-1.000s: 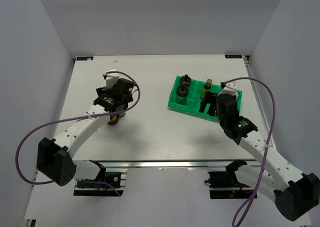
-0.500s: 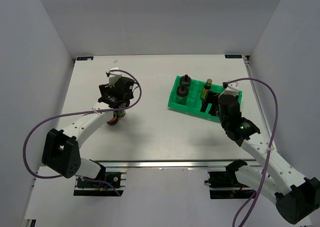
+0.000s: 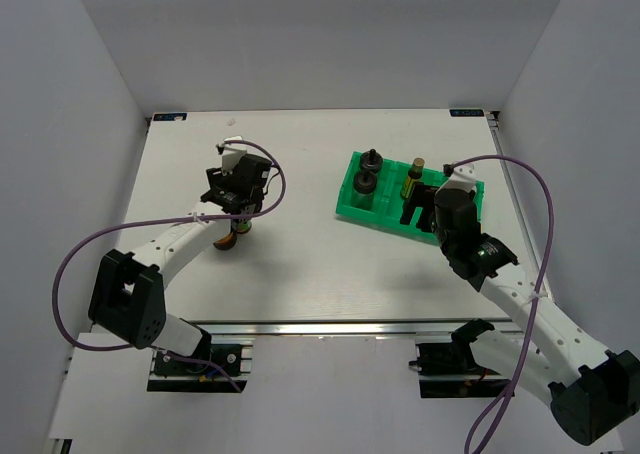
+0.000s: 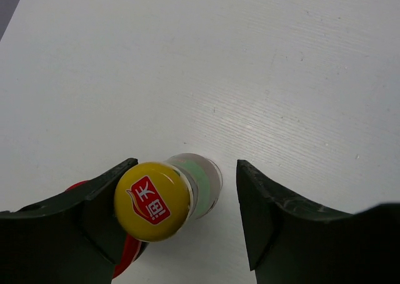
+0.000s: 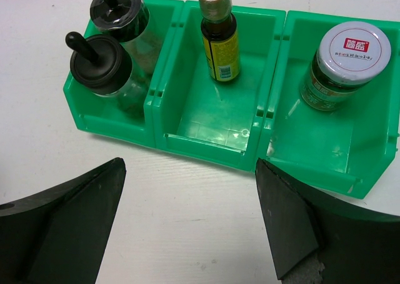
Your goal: Organize the condiment bottles
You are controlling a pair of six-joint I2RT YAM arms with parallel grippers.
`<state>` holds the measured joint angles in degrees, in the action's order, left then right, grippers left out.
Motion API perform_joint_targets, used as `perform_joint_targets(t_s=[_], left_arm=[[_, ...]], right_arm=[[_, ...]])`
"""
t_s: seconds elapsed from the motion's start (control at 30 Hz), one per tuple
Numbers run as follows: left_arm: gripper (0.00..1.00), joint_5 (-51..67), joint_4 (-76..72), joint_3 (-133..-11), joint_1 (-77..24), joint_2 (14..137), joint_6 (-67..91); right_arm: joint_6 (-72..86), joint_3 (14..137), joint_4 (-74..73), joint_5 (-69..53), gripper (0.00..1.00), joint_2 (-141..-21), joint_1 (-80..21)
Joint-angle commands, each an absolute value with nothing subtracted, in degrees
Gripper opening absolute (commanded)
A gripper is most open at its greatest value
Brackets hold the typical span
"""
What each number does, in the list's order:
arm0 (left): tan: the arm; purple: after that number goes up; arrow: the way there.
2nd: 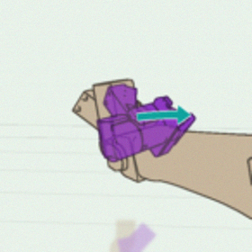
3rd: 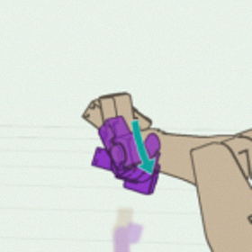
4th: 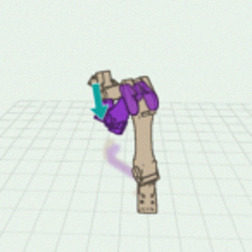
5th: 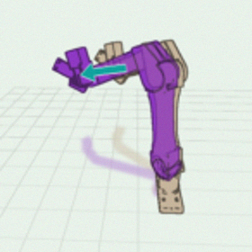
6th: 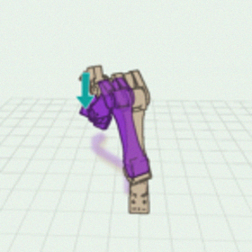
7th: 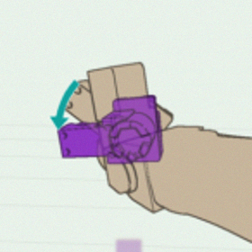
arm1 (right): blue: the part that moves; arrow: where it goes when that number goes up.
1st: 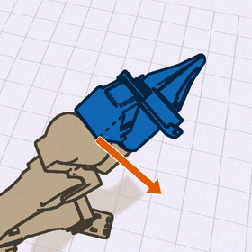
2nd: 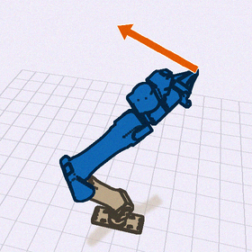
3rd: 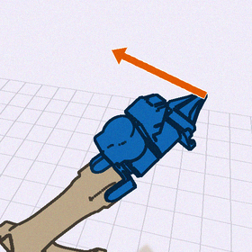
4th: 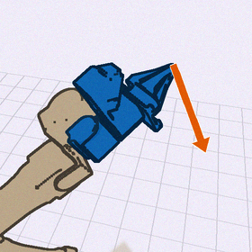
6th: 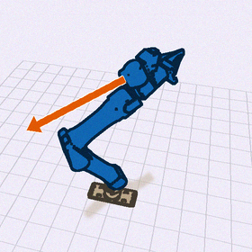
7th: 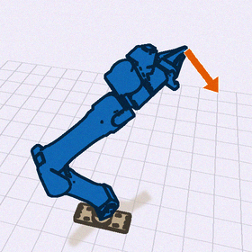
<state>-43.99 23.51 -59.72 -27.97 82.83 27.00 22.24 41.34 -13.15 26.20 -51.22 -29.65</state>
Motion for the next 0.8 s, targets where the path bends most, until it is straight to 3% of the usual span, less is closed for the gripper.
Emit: perform_joint_targets(t_s=[0.0,0.43,0.67,0.77], left_arm=[[0.72,-44.7,22.8,-60.8,-27.9,82.4,26.8],[0.56,-43.5,19.8,-59.0,-27.9,81.3,24.6],[0.41,-41.5,18.8,-58.5,-27.9,79.8,23.4],[0.22,-40.3,18.7,-58.6,-27.9,78.8,23.0]], right_arm=[[21.9,42.5,-11.8,26.7,0.89,-51.1,-29.5],[22.3,42.7,-12.0,26.0,0.89,-50.6,-29.5],[22.7,42.8,-12.1,25.7,0.89,-50.4,-29.4],[22.7,43.0,-12.1,25.3,0.89,-50.6,-29.5]])
